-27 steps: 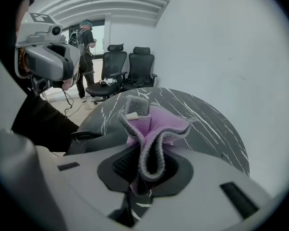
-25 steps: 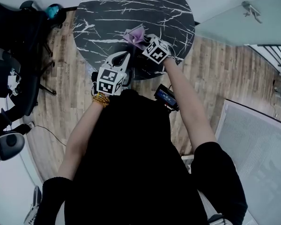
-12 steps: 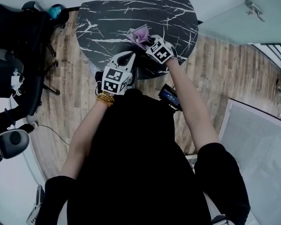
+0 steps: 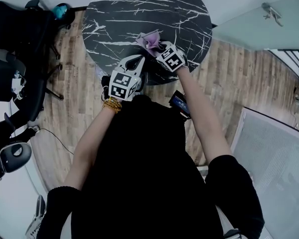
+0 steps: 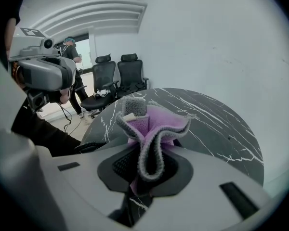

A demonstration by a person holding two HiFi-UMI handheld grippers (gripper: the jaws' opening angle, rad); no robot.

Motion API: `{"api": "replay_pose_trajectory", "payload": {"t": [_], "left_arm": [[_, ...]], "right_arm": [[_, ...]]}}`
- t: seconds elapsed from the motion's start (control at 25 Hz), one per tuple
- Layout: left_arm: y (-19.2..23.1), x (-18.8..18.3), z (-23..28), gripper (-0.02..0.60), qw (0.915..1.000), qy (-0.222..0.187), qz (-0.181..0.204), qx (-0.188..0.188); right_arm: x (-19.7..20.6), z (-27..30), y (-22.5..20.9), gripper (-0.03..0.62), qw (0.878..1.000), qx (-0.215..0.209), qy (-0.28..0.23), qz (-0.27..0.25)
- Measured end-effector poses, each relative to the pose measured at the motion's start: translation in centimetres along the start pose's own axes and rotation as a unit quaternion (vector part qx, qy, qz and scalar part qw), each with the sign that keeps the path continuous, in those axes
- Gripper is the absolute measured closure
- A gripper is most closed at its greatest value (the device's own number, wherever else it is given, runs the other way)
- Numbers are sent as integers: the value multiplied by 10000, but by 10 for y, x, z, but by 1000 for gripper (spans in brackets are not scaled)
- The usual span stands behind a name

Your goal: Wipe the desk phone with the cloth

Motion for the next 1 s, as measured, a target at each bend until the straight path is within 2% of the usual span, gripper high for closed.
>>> {"api": "replay_pose_trajectory", "payload": {"t": [1.0], "left_arm": [[-3,6,-5,568,10000,39,24,16]], "right_arm": [[18,-2,29,539,9997,-229,83,86]]}}
Point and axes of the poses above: the fingertips, and each gripper's own axes: z forward along the fingers, y to its left, x out of its underside, the point moved 3 cm from there along -z, backward along the fingers, and after that the axes turned 1 degree about -z, right-handed, at the moved point
